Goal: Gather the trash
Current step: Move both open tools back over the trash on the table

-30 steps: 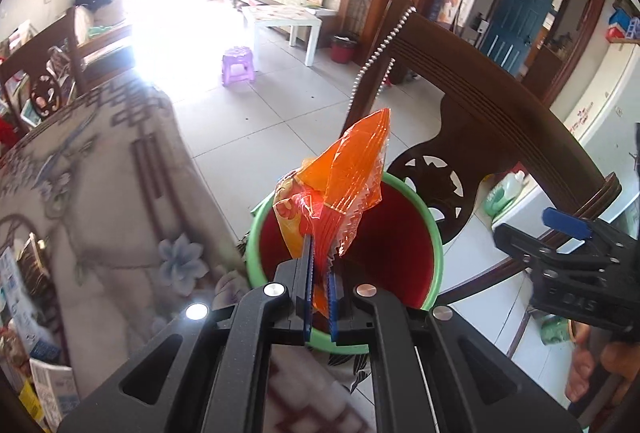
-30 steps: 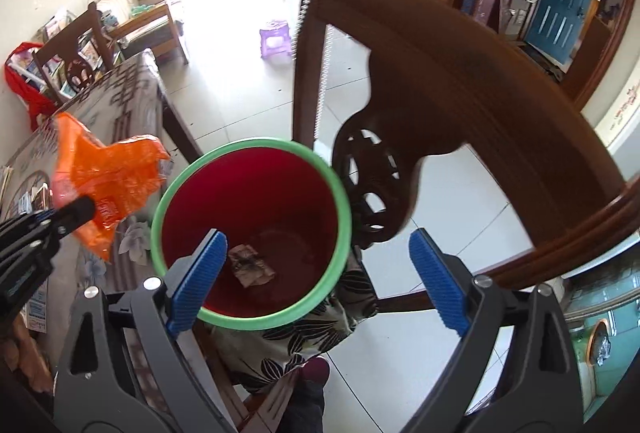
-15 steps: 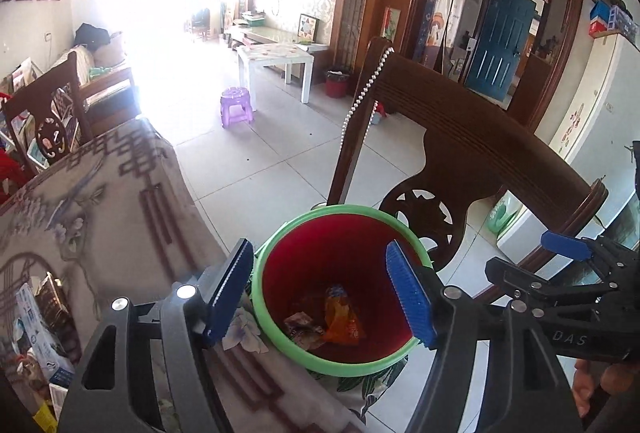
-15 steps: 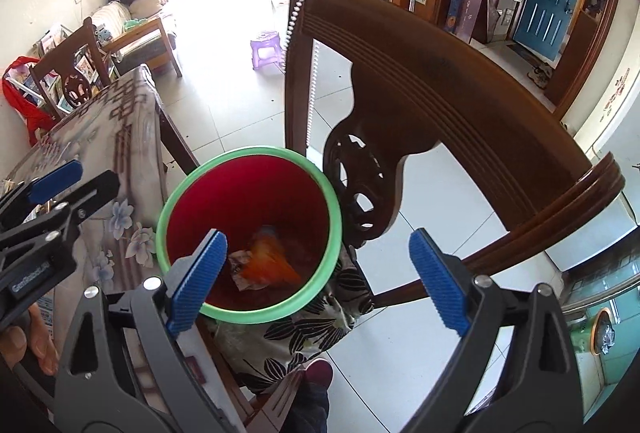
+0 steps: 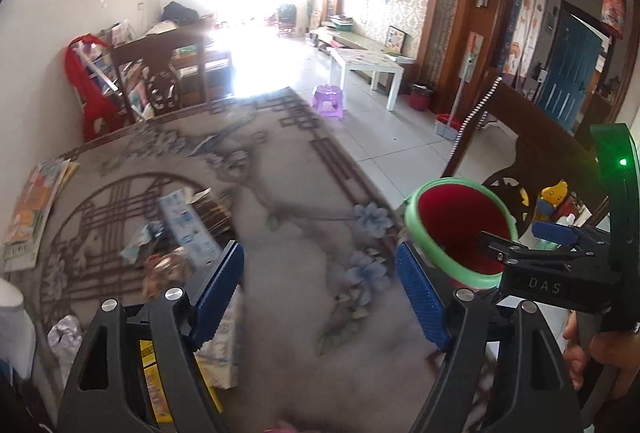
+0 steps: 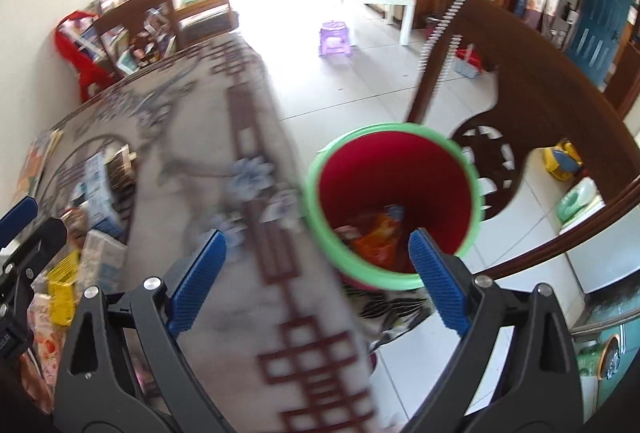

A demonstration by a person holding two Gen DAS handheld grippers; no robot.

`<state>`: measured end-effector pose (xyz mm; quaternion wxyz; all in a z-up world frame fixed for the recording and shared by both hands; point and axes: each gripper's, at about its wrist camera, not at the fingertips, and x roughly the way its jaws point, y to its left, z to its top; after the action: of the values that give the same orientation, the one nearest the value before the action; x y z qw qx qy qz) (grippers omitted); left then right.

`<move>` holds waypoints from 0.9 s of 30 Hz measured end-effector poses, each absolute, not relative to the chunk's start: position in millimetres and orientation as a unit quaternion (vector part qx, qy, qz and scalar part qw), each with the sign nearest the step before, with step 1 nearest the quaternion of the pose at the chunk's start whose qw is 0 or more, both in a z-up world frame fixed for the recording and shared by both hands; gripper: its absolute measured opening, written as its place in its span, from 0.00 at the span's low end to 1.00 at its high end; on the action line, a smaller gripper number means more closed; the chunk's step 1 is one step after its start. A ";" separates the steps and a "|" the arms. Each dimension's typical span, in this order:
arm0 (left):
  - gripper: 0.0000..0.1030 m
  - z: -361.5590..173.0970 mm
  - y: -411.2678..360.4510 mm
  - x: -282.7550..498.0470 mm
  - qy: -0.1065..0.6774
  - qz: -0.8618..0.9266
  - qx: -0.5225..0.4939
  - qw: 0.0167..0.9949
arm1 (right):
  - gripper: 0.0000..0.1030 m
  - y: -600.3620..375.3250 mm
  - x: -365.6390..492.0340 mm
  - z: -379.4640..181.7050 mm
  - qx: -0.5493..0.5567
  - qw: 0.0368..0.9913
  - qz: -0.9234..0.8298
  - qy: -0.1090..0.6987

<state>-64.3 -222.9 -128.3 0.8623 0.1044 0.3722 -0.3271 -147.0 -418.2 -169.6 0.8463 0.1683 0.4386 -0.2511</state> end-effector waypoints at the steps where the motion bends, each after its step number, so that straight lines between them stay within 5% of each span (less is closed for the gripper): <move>1: 0.76 -131.0 -205.7 -58.4 0.378 -0.315 0.099 0.865 | 0.88 -403.1 -141.3 -171.1 0.164 0.848 -0.245 0.441; 17: 0.78 -192.0 8.8 34.7 0.448 -0.147 0.062 0.880 | 0.91 -251.8 -110.5 -176.5 0.166 0.857 -0.185 0.451; 27: 0.78 -236.2 17.9 80.9 0.519 -0.143 0.042 0.842 | 0.92 -253.5 -118.4 -170.1 0.178 0.843 -0.226 0.454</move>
<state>80.9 17.9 -236.2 0.8418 0.0424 0.5186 -0.1435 -118.4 -253.5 -170.1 0.8429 0.1782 0.4544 -0.2263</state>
